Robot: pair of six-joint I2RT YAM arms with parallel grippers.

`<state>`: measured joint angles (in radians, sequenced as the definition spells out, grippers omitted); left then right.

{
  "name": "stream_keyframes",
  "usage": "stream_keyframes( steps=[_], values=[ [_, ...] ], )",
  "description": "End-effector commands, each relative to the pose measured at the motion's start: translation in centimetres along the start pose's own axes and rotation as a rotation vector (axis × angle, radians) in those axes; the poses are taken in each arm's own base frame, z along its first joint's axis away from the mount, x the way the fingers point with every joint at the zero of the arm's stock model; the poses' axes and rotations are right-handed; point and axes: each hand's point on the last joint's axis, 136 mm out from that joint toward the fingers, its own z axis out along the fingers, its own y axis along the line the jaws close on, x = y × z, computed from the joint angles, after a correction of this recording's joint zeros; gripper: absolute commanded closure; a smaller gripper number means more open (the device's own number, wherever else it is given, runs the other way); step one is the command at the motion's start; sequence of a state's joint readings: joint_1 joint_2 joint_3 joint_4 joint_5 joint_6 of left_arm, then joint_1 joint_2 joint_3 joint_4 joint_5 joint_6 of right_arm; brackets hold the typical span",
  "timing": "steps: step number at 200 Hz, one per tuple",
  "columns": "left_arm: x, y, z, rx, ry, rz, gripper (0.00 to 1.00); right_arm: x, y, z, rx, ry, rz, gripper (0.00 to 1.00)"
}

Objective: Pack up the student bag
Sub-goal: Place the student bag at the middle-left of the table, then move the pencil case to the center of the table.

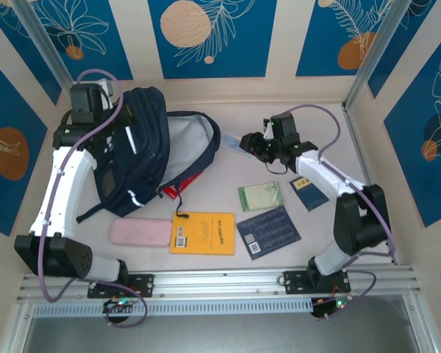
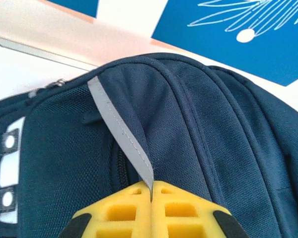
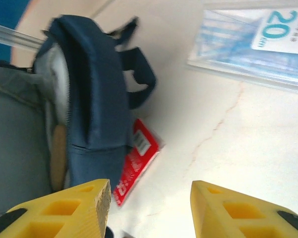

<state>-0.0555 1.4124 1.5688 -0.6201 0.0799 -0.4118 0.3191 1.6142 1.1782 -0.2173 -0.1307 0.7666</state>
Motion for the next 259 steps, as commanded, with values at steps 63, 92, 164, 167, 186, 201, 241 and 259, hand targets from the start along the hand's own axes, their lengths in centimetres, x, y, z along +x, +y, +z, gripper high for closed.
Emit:
stream_keyframes(
  steps=[63, 92, 164, 167, 186, 201, 241, 259],
  values=[
    [6.0, -5.0, 5.2, 0.241, 0.157, 0.03, 1.0, -3.3, -9.2, 4.6, 0.229, 0.062, 0.082, 0.39],
    [10.4, -4.9, 7.0, 0.201, 0.262, 0.069, 1.0, -3.3, -10.7, 6.8, 0.236, 0.108, 0.112, 0.34],
    [14.3, -1.7, 8.0, 0.08, 0.343, 0.064, 0.86, -1.9, -14.8, 9.1, 0.359, 0.161, 0.23, 0.4],
    [14.4, -1.7, 8.0, 0.085, 0.34, 0.059, 0.86, -1.7, -15.0, 9.1, 0.367, 0.164, 0.236, 0.4],
    [14.9, -2.2, 7.7, 0.102, 0.347, 0.055, 0.89, 0.1, -15.8, 8.9, 0.396, 0.199, 0.275, 0.43],
    [15.4, -2.2, 7.6, 0.096, 0.358, 0.071, 0.91, 1.2, -16.0, 8.1, 0.415, 0.201, 0.277, 0.44],
    [15.3, -2.8, 7.3, 0.103, 0.347, 0.098, 0.83, 4.1, -15.8, 4.9, 0.411, 0.21, 0.292, 0.49],
    [15.2, -4.8, 7.0, 0.124, 0.353, 0.161, 0.77, 5.5, -14.4, 3.9, 0.35, 0.249, 0.251, 0.52]
  ],
)
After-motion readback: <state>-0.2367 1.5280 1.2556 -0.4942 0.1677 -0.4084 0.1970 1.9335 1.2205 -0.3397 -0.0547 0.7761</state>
